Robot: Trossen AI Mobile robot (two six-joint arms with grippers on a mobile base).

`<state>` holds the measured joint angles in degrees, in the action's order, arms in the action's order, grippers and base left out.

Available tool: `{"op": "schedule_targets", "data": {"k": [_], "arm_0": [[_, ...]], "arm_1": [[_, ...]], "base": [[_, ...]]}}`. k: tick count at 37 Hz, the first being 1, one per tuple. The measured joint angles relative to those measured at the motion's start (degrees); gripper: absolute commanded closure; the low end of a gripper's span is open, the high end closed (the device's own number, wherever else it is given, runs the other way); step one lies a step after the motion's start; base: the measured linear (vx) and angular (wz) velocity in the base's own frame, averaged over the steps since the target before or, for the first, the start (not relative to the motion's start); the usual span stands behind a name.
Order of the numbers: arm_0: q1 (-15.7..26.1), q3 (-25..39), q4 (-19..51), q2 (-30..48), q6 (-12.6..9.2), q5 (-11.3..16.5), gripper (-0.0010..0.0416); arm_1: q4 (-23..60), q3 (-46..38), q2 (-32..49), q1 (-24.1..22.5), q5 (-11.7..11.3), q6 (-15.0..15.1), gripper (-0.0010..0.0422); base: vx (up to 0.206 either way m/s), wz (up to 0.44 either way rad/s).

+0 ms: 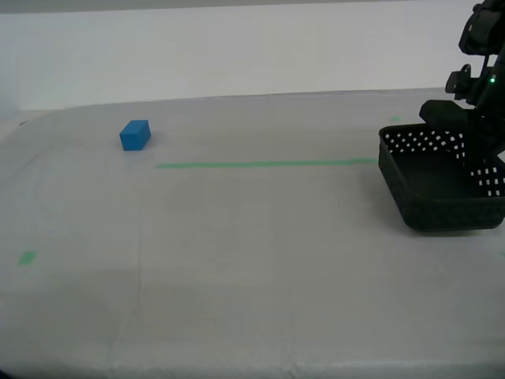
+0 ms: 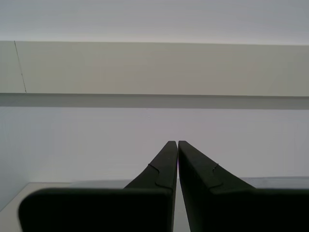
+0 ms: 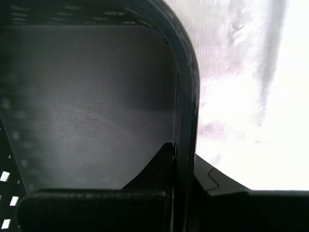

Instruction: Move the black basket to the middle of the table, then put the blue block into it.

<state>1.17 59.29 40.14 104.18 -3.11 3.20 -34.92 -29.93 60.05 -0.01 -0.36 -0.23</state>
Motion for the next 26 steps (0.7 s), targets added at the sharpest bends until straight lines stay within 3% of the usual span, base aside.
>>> {"op": "schedule_targets", "data": {"k": [15, 26], "arm_0": [[0.5, 5.4, 7.1, -1.0, -0.6, 0.0, 0.0407], [5.5, 12.4, 10.8, -1.0, -2.4, 0.0, 0.0407]], "arm_1": [[0.0, 0.0, 0.0, 0.0, 0.0, 0.0, 0.0412], [0.0, 0.0, 0.0, 0.0, 0.0, 0.0, 0.0412]], "base": [[0.000, 0.000], [0.000, 0.000]]}}
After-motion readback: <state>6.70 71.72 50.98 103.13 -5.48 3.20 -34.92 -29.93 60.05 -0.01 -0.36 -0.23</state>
